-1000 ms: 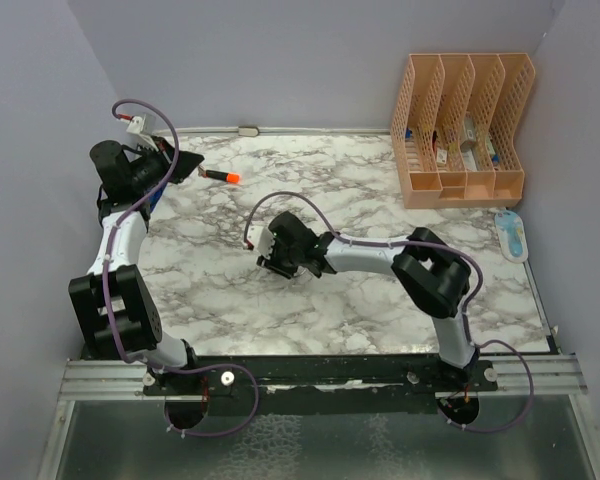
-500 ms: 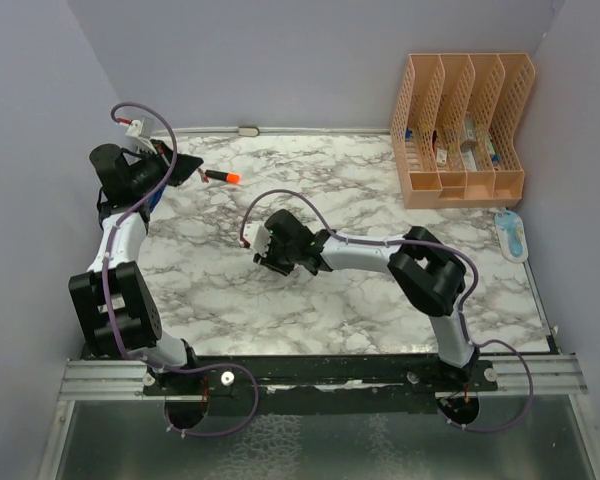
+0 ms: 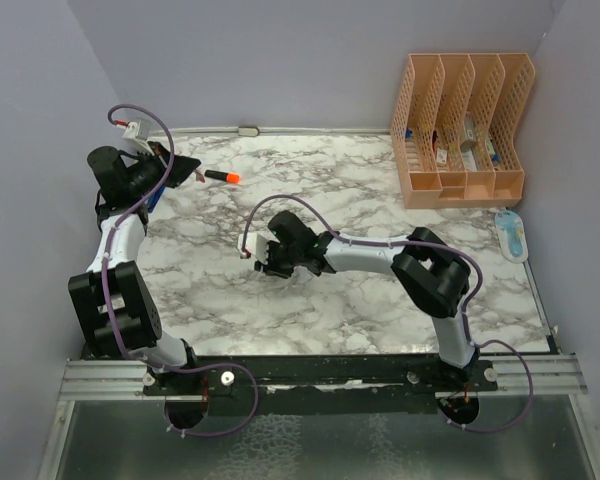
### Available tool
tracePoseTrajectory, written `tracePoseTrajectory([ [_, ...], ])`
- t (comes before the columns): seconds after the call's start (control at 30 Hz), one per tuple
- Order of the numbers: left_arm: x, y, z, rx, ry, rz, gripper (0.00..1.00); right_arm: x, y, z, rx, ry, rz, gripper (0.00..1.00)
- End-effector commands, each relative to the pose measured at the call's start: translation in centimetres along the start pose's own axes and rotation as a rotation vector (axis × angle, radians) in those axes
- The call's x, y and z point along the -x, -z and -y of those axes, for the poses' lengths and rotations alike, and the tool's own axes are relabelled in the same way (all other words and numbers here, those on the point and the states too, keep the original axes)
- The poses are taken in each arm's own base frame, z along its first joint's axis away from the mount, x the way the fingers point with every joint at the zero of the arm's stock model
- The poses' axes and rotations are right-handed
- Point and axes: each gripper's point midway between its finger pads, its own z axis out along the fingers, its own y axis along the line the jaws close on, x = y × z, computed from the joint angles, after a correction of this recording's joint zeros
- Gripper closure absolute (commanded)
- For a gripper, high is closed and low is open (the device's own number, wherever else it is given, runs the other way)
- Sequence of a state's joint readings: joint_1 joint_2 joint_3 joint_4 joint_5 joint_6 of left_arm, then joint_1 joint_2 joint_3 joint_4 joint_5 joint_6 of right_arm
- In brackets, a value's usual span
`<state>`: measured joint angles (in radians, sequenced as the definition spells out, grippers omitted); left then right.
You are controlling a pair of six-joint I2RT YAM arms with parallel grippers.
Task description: Put the keys on the keyring
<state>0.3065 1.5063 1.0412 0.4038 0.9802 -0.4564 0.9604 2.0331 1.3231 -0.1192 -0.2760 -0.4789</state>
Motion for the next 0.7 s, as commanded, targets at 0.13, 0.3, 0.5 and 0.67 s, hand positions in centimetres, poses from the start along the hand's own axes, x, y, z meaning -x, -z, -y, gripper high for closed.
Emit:
tracePoseTrajectory([
  [0.13, 0.5, 0.3, 0.5, -0.031, -0.022, 0.015, 1.00, 3.2, -0.5, 1.6, 0.042, 0.086, 0.112, 0.72],
  [0.3, 0.4, 0.4, 0.3, -0.031, -0.017, 0.016, 1.00, 3.0, -1.0, 2.2, 0.071, 0.079, 0.116, 0.73],
  [0.5, 0.4, 0.4, 0.3, -0.038, -0.007, 0.020, 1.00, 1.1, -1.2, 2.0, 0.095, 0.050, 0.088, 0.74],
  [0.67, 0.3, 0.4, 0.2, -0.045, 0.012, 0.022, 1.00, -0.7, -1.8, 1.6, 0.113, 0.020, 0.059, 0.75],
])
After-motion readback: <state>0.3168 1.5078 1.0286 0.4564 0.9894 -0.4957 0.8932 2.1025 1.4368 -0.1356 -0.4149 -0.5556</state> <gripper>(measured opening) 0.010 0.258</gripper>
